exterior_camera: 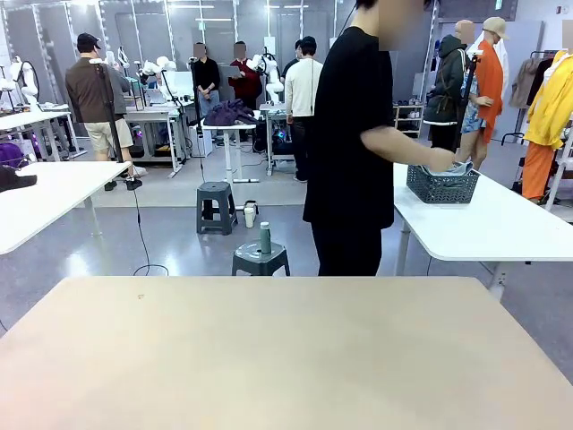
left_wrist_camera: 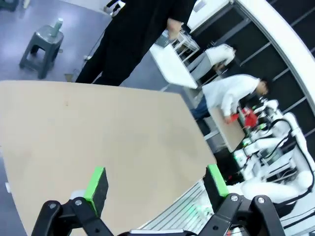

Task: Fold the towels and place them in the basket.
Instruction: Stack the folded Towel with hook on the right side of the table.

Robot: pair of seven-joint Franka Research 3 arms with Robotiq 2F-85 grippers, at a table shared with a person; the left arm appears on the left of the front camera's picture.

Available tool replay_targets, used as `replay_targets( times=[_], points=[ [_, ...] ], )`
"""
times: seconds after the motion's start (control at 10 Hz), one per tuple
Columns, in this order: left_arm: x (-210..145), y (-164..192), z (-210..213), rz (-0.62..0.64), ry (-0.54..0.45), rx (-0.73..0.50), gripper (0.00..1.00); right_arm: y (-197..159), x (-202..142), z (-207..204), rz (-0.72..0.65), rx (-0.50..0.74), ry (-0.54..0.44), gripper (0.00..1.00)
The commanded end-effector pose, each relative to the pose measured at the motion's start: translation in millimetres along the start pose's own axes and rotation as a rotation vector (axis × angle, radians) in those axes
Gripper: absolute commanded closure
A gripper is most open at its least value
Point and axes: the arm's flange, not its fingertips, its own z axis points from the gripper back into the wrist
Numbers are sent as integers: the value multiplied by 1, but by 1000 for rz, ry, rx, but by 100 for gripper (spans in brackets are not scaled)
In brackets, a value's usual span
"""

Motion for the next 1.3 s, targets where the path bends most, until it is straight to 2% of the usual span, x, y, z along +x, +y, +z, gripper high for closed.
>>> replay_targets(
  times=[0.0,0.1,0.3,0.4,0.5,1.2],
  points=[
    [-8,19,-5,64,27,-26,0,-15,-7,-6,2,78,-37,0],
    [-9,27,-8,147,77,4,0,-17,-8,-8,-8,86,-52,0],
    [-7,40,-4,198,96,20,0,-17,-12,-13,9,99,-58,0],
    [-9,46,-5,233,135,4,0,-22,-9,-5,-32,77,-53,0],
    [-20,45,-10,178,82,10,0,-22,-9,-5,-32,77,-53,0],
    [-20,45,-10,178,82,10,0,-22,-9,-5,-32,77,-53,0]
  ],
)
